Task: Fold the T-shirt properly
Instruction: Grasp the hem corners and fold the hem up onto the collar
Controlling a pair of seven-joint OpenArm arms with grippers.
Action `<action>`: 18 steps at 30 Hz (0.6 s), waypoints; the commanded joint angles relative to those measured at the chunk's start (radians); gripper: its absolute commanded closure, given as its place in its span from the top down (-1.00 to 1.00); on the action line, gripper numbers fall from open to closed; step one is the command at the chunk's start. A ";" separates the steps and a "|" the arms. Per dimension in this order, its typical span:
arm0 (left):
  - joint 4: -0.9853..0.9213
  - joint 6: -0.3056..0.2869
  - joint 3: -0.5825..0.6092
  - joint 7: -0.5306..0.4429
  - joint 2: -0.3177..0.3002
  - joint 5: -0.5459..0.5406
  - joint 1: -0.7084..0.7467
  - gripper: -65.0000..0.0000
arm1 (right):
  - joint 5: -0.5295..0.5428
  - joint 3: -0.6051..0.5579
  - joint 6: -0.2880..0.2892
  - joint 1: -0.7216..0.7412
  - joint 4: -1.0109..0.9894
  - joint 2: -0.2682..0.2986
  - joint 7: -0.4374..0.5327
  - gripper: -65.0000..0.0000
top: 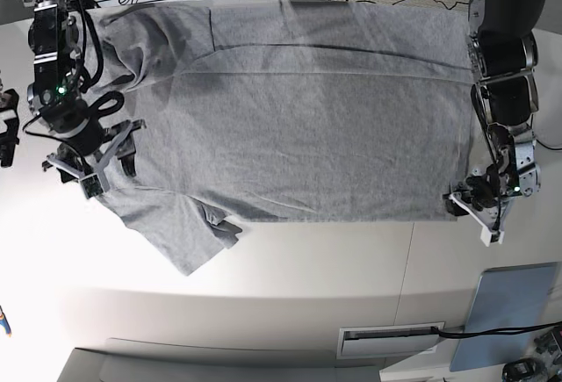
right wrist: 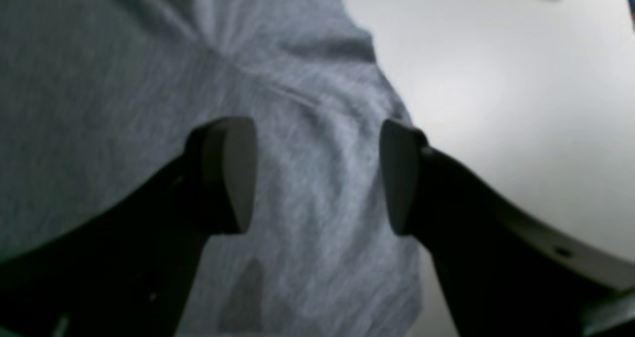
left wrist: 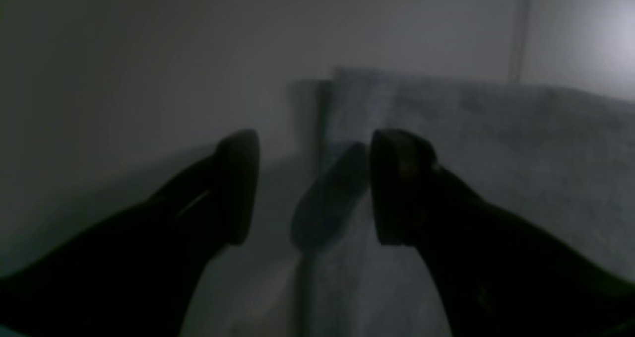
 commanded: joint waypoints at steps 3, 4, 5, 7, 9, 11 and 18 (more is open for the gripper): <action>0.010 -0.051 0.000 0.046 -0.008 -0.049 -0.027 0.11 | 0.002 0.008 -0.006 0.035 0.015 0.018 0.020 0.17; 0.010 -0.060 0.000 0.047 -0.008 -0.058 -0.027 0.11 | 0.001 0.008 -0.006 0.040 0.015 0.018 0.019 0.17; 0.010 -0.068 0.000 0.047 -0.008 -0.060 -0.027 0.10 | 0.001 0.008 -0.006 0.045 0.015 0.018 0.015 0.17; 0.010 -0.069 0.000 0.061 -0.008 -0.063 -0.026 -0.02 | 0.001 0.008 -0.006 0.049 0.015 0.018 0.014 0.17; 0.010 -0.069 0.000 0.077 -0.008 -0.063 -0.026 -0.20 | -0.005 0.008 -0.007 0.051 0.015 0.018 0.015 0.17; 0.010 -0.069 0.000 0.076 -0.008 -0.062 -0.023 -0.38 | -0.006 0.008 -0.010 0.052 0.015 0.018 0.020 0.17; 0.010 -0.072 0.000 0.077 -0.008 -0.058 -0.018 -1.00 | 0.005 0.008 -0.002 0.148 -0.102 0.017 0.022 0.17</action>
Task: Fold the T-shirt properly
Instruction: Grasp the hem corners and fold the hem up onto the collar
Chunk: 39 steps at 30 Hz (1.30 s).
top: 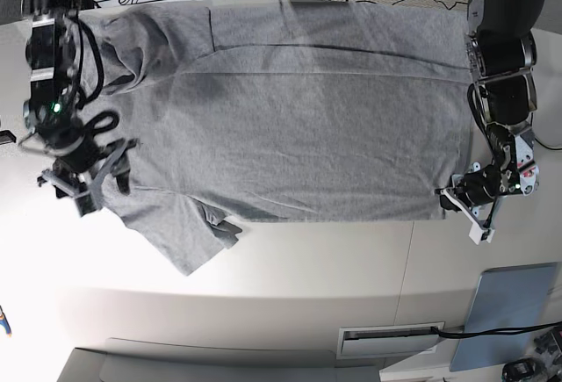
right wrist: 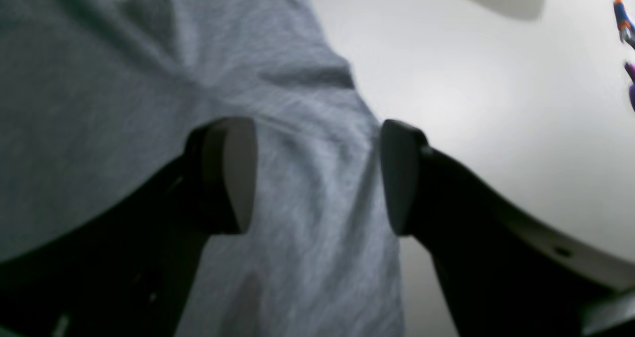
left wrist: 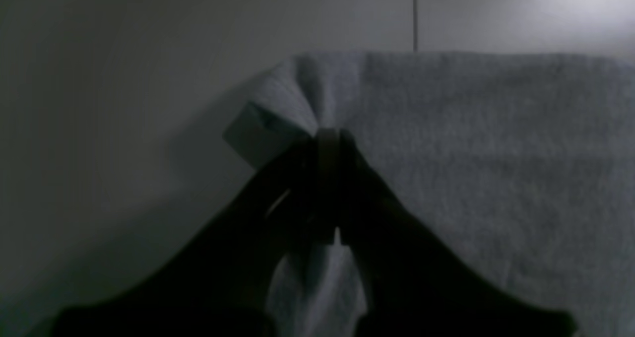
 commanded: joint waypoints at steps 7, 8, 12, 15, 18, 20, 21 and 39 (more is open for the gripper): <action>0.010 -0.002 0.000 0.007 -0.013 0.011 -0.021 -1.00 | 0.100 0.007 0.131 0.344 -0.404 -0.025 -0.041 0.17; 0.010 -0.002 0.000 0.007 -0.013 0.011 -0.021 -1.00 | 0.100 0.007 0.150 0.397 -0.473 -0.039 -0.065 0.17; 0.010 -0.002 0.000 0.007 -0.013 0.011 -0.021 -1.00 | 0.050 0.007 0.223 0.588 -0.747 -0.100 -0.112 0.17; 0.010 -0.001 0.000 0.007 -0.013 0.011 -0.021 -1.00 | -0.031 0.007 0.237 0.704 -0.948 -0.139 -0.063 0.17; 0.010 -0.001 0.000 0.007 -0.013 0.015 -0.021 -1.00 | -0.162 0.006 0.238 0.793 -1.141 -0.174 0.039 0.17; 0.010 -0.001 0.000 0.007 -0.013 0.024 -0.021 -1.00 | -0.238 -0.002 0.237 0.838 -1.248 -0.193 0.110 0.17; 0.010 -0.001 0.000 0.007 -0.013 0.028 -0.021 -1.00 | -0.274 -0.009 0.233 0.855 -1.292 -0.203 0.145 0.17; 0.010 0.000 0.000 -0.001 -0.013 0.029 -0.018 -1.00 | -0.401 -0.222 0.076 0.852 -1.399 -0.251 0.170 -0.71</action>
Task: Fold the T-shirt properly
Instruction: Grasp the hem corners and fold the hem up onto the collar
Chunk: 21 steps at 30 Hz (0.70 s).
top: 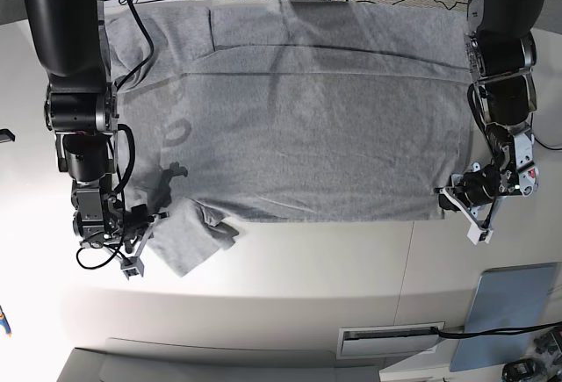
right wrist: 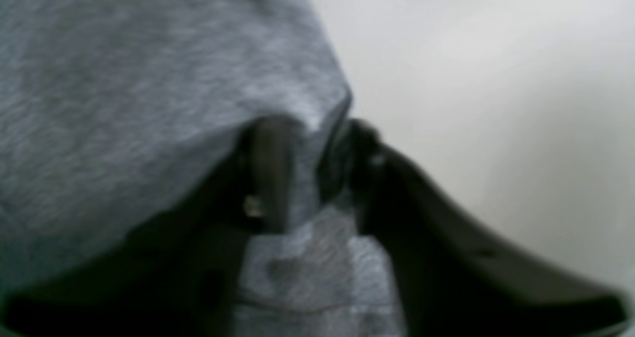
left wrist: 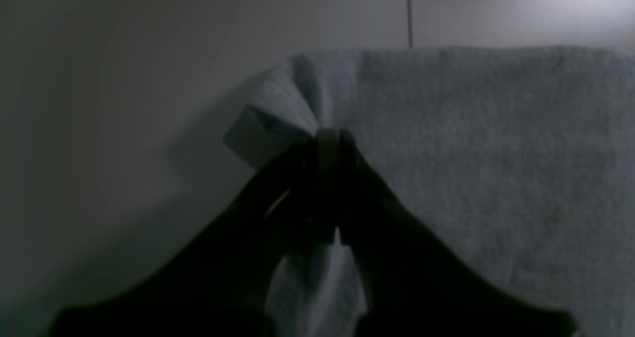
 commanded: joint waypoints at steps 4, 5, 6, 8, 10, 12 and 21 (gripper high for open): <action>0.009 0.004 0.000 0.004 -0.014 0.006 -0.016 -1.00 | -0.032 -0.004 -0.020 0.017 0.007 0.014 -0.029 -1.00; 0.010 0.004 0.000 0.004 -0.014 0.006 -0.017 -1.00 | -0.032 -0.004 -0.020 0.017 0.013 0.014 -0.026 -1.00; 0.011 0.006 0.000 0.004 -0.014 0.006 -0.017 -1.00 | -0.032 -0.004 -0.020 0.017 0.023 0.014 -0.027 -1.00; 0.027 0.032 0.000 0.006 -0.014 0.006 -0.017 -1.00 | -0.032 -0.004 -0.020 0.017 0.053 0.014 -0.043 -1.00; 0.053 0.063 0.000 0.019 -0.015 0.006 -0.016 -1.00 | -0.031 -0.004 -0.020 0.016 0.095 0.015 -0.073 -1.00; 0.083 0.072 -0.002 0.046 -0.017 0.005 -0.016 -1.00 | -0.015 -0.004 -0.020 0.016 0.137 0.019 -0.107 -1.00; 0.443 0.100 -0.002 0.161 -0.072 -0.179 0.150 -1.00 | 0.224 -0.004 -0.021 -0.214 0.614 0.145 -0.238 -1.00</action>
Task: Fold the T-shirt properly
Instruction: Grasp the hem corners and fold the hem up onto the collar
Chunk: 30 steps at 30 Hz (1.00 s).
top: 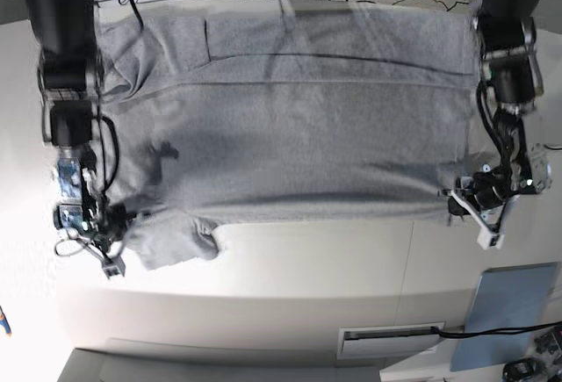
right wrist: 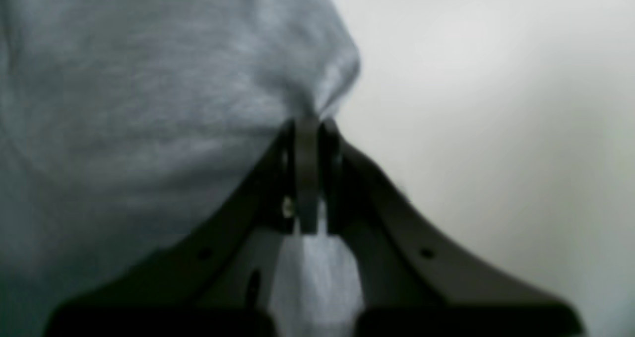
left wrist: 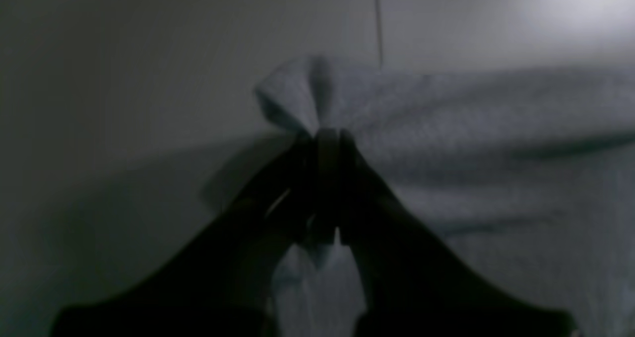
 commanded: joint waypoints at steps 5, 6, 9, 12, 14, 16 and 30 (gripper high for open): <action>0.190 0.042 -0.012 -0.004 -0.077 -0.091 0.104 -1.00 | 0.055 0.019 -0.093 -0.151 0.383 0.112 -0.045 -1.00; 0.214 0.042 -0.018 0.010 -0.083 -0.101 0.127 -1.00 | 0.036 0.032 -0.097 -0.191 0.451 0.123 -0.069 -1.00; 0.264 0.011 -0.052 0.051 -0.090 -0.152 0.201 -1.00 | 0.016 0.097 -0.107 -0.314 0.628 0.135 -0.116 -1.00; 0.301 -0.026 -0.112 0.066 -0.090 -0.235 0.280 -1.00 | 0.016 0.178 -0.106 -0.433 0.762 0.134 -0.155 -1.00; 0.328 -0.050 -0.158 0.079 -0.087 -0.269 0.332 -1.00 | 0.017 0.231 -0.106 -0.517 0.834 0.134 -0.169 -1.00; 0.349 -0.072 -0.195 0.091 -0.087 -0.294 0.382 -1.00 | 0.018 0.272 -0.106 -0.597 0.896 0.134 -0.179 -1.00; 0.406 -0.103 -0.260 0.112 -0.088 -0.349 0.604 -1.00 | -0.010 0.407 -0.123 -1.009 1.186 0.127 -0.241 -1.00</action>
